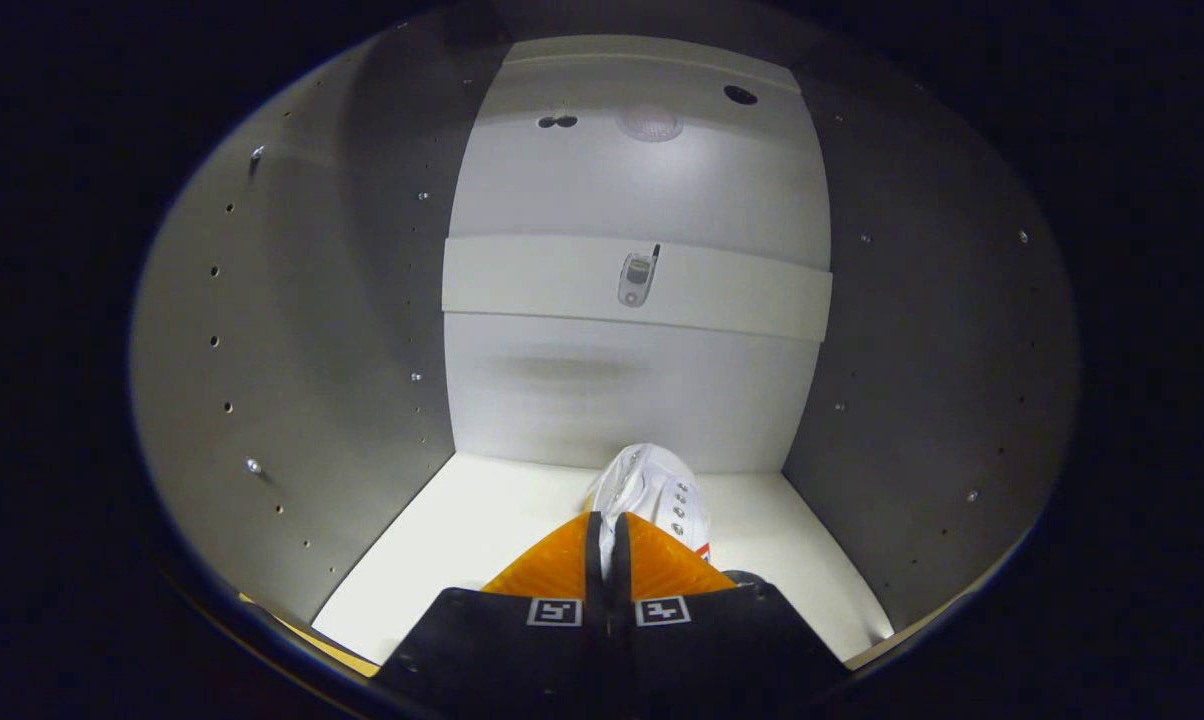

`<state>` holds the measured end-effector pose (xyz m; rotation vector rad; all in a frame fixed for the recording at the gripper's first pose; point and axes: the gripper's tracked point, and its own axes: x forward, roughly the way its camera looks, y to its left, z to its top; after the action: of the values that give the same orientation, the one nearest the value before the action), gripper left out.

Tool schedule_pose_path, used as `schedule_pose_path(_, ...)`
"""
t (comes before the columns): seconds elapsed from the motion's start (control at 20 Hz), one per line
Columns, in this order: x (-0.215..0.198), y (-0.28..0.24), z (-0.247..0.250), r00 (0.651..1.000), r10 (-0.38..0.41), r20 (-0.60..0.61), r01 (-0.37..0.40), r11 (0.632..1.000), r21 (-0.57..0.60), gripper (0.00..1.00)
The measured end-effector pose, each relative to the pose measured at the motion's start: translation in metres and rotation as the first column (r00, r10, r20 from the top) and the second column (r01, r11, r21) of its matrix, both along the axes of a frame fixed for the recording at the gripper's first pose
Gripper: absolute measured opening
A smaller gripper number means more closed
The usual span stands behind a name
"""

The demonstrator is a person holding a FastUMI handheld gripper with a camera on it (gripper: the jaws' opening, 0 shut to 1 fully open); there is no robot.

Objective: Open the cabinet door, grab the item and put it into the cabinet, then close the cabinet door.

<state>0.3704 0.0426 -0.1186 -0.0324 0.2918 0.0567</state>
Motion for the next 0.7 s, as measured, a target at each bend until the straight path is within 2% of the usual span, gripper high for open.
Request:
schedule_pose_path(0.2, -0.002, 0.003, 0.0, 0.999, -0.033, -0.013, 0.034, 0.999, 0.017, 0.07)
schedule_pose_path(0.3, -0.01, 0.005, 0.011, 0.999, -0.043, 0.002, 0.043, 0.999, 0.029, 0.14)
schedule_pose_path(0.5, -0.037, 0.014, 0.048, 0.996, -0.032, 0.085, 0.032, 0.999, 0.005, 0.58)
schedule_pose_path(0.7, -0.095, 0.025, 0.08, 0.99, -0.009, 0.143, 0.003, 0.999, 0.038, 0.98)
